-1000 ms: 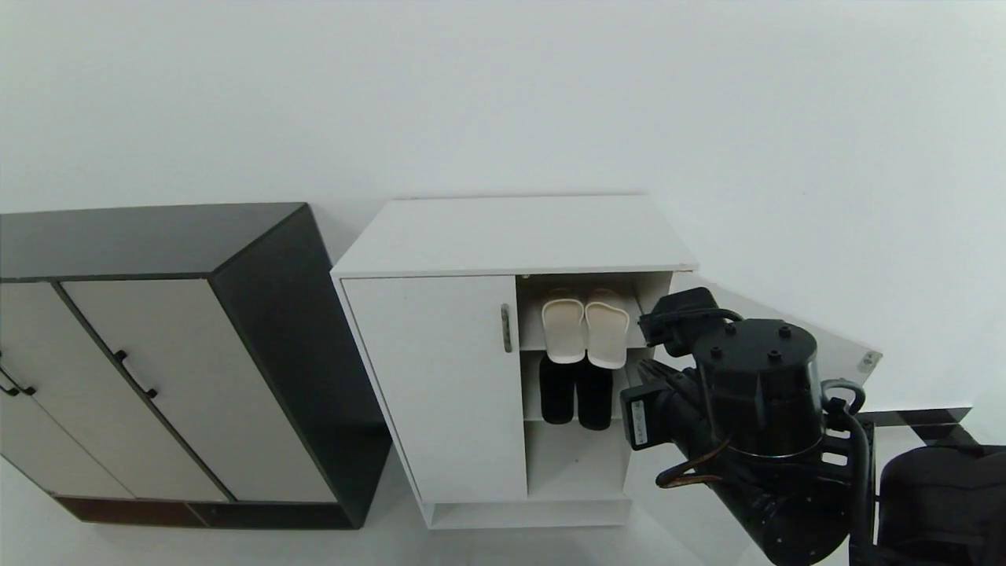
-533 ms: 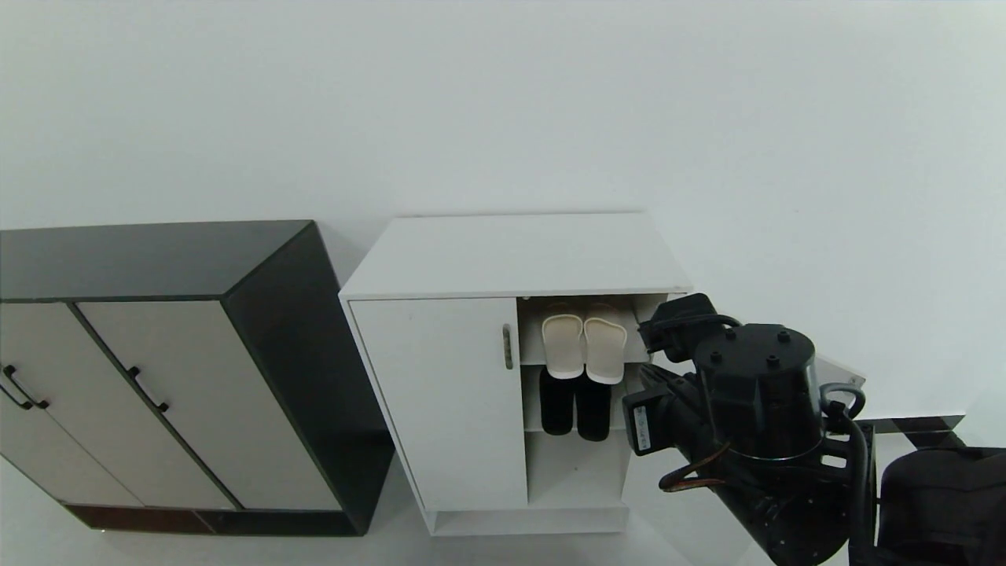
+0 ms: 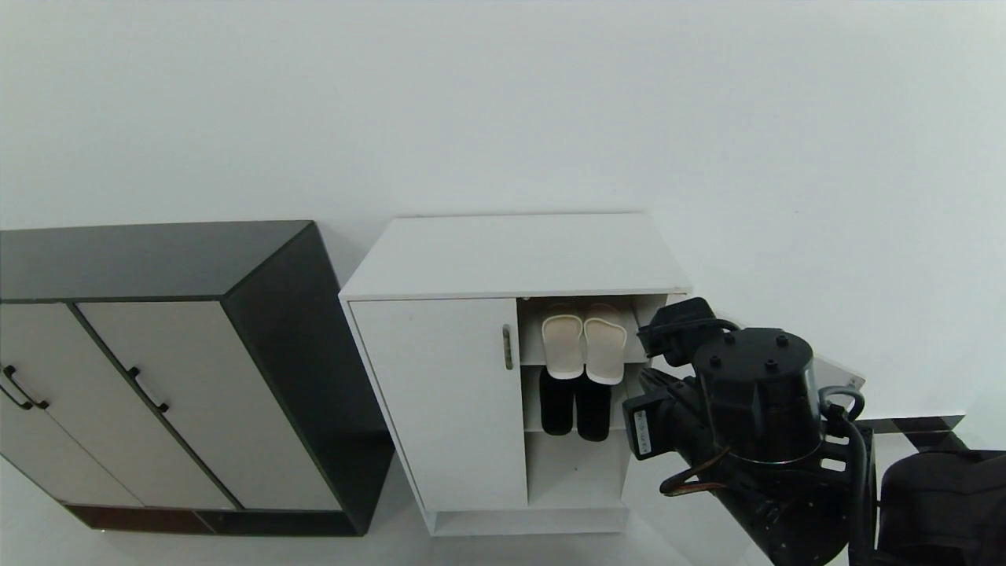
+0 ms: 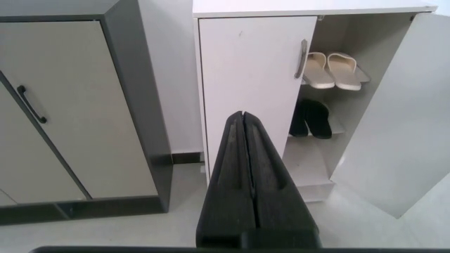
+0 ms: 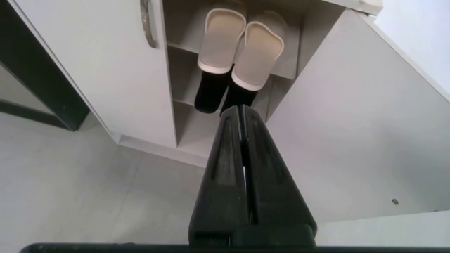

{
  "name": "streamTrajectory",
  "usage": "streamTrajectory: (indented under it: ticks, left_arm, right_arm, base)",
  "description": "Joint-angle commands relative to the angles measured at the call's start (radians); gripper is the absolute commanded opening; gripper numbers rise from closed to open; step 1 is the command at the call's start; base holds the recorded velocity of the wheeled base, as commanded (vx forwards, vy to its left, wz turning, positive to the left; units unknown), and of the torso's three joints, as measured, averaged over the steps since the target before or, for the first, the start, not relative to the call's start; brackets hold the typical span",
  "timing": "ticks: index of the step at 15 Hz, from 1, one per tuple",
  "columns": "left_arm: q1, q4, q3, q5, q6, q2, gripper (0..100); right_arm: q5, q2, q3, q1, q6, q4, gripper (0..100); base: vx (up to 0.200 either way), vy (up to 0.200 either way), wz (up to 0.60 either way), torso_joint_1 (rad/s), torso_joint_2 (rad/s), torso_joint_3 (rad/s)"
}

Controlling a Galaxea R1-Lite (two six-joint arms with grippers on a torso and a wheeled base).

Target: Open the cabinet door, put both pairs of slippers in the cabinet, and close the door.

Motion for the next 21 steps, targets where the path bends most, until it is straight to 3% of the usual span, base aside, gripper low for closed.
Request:
streamTrajectory:
  ticks: [1, 12, 15, 18, 21]
  left_arm:
    - [0.0, 0.0, 0.0, 0.0, 0.0, 0.0, 0]
    - [0.0, 0.0, 0.0, 0.0, 0.0, 0.0, 0]
    - [0.0, 0.0, 0.0, 0.0, -0.002, 0.0, 0]
    - [0.0, 0.0, 0.0, 0.0, 0.0, 0.0, 0]
    - [0.0, 0.0, 0.0, 0.0, 0.0, 0.0, 0]
  right_arm:
    - [0.001, 0.002, 0.002, 0.001, 0.0, 0.0, 0]
    - [0.001, 0.002, 0.008, -0.015, -0.001, -0.001, 0]
    - [0.012, 0.002, -0.017, -0.073, -0.014, -0.001, 0]
    - [0.127, 0.001, -0.092, -0.156, 0.04, 0.002, 0]
    - [0.202, 0.021, -0.135, -0.24, 0.046, 0.005, 0]
  base:
    - [0.0, 0.0, 0.0, 0.0, 0.0, 0.0]
    - [0.0, 0.0, -0.49, 0.002, 0.0, 0.001]
    - [0.0, 0.0, 0.0, 0.0, 0.0, 0.0]
    - [0.0, 0.0, 0.0, 0.0, 0.0, 0.0]
    - [-0.2, 0.0, 0.0, 0.009, 0.0, 0.002]
